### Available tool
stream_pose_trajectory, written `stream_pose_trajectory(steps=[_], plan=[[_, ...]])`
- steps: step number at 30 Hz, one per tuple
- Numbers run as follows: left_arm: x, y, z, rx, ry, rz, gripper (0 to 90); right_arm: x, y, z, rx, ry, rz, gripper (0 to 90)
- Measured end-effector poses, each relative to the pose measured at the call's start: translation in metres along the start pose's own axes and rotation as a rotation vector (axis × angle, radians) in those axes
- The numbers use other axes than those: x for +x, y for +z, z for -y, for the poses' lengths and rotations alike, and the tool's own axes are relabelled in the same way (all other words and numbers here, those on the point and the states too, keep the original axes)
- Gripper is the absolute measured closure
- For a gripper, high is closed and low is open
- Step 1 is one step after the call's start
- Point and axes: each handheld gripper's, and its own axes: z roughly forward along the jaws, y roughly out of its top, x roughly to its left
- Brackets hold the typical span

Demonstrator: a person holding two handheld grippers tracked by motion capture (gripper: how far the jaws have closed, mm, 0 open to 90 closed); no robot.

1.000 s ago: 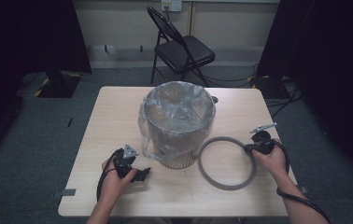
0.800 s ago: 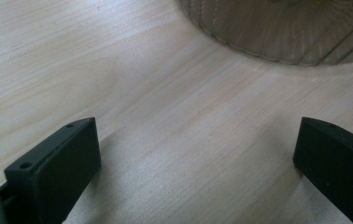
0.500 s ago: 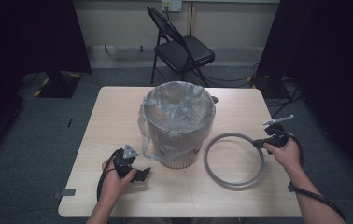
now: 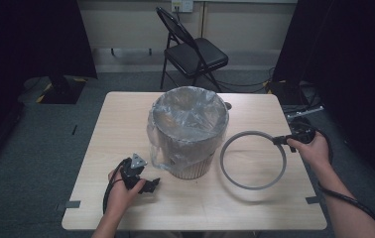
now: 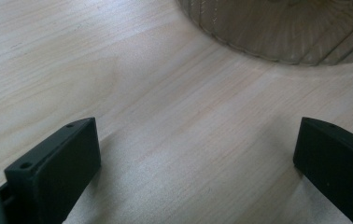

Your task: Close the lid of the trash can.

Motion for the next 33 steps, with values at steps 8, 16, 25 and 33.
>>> stream_pose_trajectory(steps=[8, 16, 25, 33], plan=[[0.0, 0.0, 0.0, -0.003, -0.004, 0.0, 0.0, 0.0, -0.03, -0.021, -0.027, -0.012, 0.006, 84.7], [0.0, 0.0, 0.0, -0.003, -0.004, -0.001, 0.0, -0.001, -0.066, -0.04, -0.066, -0.015, 0.013, 84.7], [0.0, 0.0, 0.0, -0.003, -0.004, 0.0, 0.0, 0.002, -0.119, -0.067, -0.123, -0.03, 0.032, 84.7], [0.0, 0.0, 0.0, -0.002, -0.004, 0.001, 0.0, 0.026, -0.162, -0.106, -0.201, -0.079, 0.011, 84.7]])
